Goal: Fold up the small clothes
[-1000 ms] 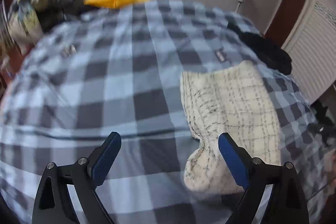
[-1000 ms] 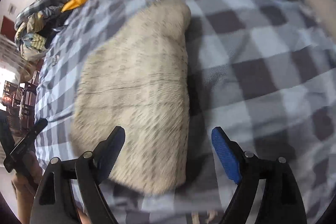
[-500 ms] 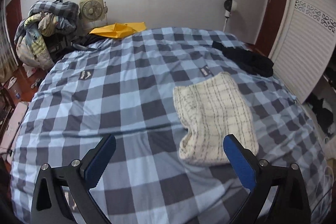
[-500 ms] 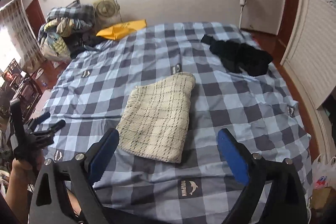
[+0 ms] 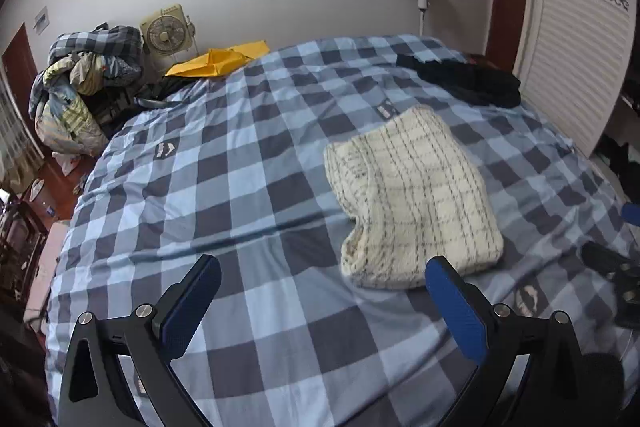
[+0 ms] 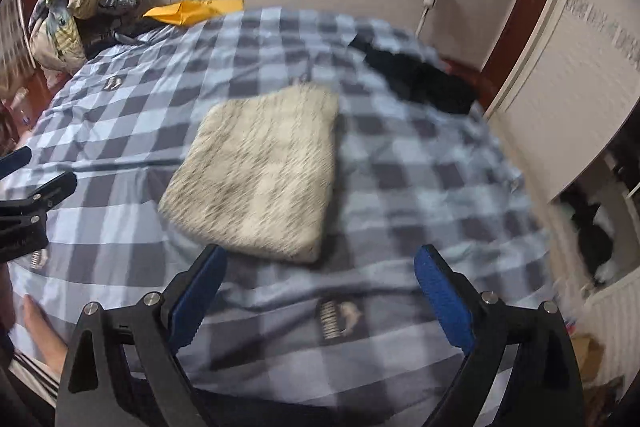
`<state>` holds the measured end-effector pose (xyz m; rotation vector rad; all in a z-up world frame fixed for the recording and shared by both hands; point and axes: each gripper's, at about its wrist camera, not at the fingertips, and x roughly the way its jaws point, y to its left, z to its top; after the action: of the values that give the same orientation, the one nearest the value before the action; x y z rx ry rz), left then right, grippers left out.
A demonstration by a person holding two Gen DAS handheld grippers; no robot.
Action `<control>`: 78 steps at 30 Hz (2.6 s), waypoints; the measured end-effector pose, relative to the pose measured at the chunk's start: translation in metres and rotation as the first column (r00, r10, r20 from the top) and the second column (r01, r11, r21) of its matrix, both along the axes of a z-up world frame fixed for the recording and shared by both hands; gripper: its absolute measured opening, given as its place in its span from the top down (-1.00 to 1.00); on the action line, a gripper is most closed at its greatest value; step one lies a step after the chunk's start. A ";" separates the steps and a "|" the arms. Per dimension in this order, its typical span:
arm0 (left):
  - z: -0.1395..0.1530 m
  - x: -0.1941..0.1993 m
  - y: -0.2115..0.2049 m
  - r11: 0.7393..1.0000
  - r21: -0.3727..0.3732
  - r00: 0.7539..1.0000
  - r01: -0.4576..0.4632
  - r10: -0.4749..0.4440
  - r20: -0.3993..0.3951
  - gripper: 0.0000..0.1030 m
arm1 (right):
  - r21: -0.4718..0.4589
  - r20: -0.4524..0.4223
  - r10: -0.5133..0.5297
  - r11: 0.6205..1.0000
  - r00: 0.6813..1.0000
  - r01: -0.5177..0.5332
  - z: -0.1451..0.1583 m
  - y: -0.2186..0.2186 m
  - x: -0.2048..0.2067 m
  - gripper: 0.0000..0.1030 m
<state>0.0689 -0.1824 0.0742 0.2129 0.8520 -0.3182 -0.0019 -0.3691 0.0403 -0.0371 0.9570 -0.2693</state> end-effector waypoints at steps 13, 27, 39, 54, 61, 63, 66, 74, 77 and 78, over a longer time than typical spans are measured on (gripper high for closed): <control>-0.020 0.003 0.023 0.998 -0.059 1.000 0.010 -0.011 -0.012 -1.00 | 0.031 0.137 -0.079 0.997 0.987 0.075 -0.018 0.004 -0.017 -0.81; -0.032 0.024 0.023 0.997 -0.038 0.997 0.072 -0.071 0.028 -1.00 | -0.137 0.109 -0.031 0.989 0.994 0.046 -0.035 0.030 -0.002 -0.80; -0.034 0.018 0.022 0.997 -0.028 0.997 0.066 -0.065 0.035 -1.00 | -0.120 0.115 -0.033 0.992 0.993 0.047 -0.032 0.026 -0.004 -0.80; -0.038 0.017 0.020 0.997 -0.012 0.997 0.070 -0.070 0.028 -1.00 | -0.102 0.120 -0.041 0.993 0.992 0.053 -0.032 0.023 -0.005 -0.80; -0.042 0.016 0.018 0.996 -0.004 0.996 0.086 -0.086 0.018 -1.00 | -0.104 0.118 -0.042 0.993 0.992 0.054 -0.032 0.024 -0.005 -0.80; -0.042 0.016 0.017 0.996 -0.005 0.996 0.089 -0.088 0.022 -1.00 | -0.103 0.116 -0.043 0.993 0.992 0.055 -0.032 0.024 -0.005 -0.80; -0.041 0.015 0.017 0.996 -0.007 0.996 0.089 -0.089 0.027 -1.00 | -0.103 0.111 -0.044 0.993 0.993 0.056 -0.033 0.025 -0.006 -0.80; -0.038 0.016 0.014 0.995 -0.006 0.994 0.099 -0.099 0.041 -1.00 | -0.102 0.110 -0.042 0.993 0.993 0.054 -0.033 0.023 -0.004 -0.80; -0.040 0.018 0.013 0.996 -0.011 0.996 0.092 -0.092 0.016 -1.00 | -0.101 0.111 -0.043 0.993 0.993 0.054 -0.033 0.023 -0.005 -0.80; -0.041 0.018 0.013 0.996 -0.013 0.996 0.090 -0.090 0.013 -1.00 | -0.101 0.110 -0.043 0.993 0.993 0.054 -0.033 0.024 -0.005 -0.80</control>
<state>0.0864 -0.1690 0.0333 0.2405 0.8295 -0.4062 -0.0067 -0.3450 0.0076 -0.0943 0.8367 -0.3623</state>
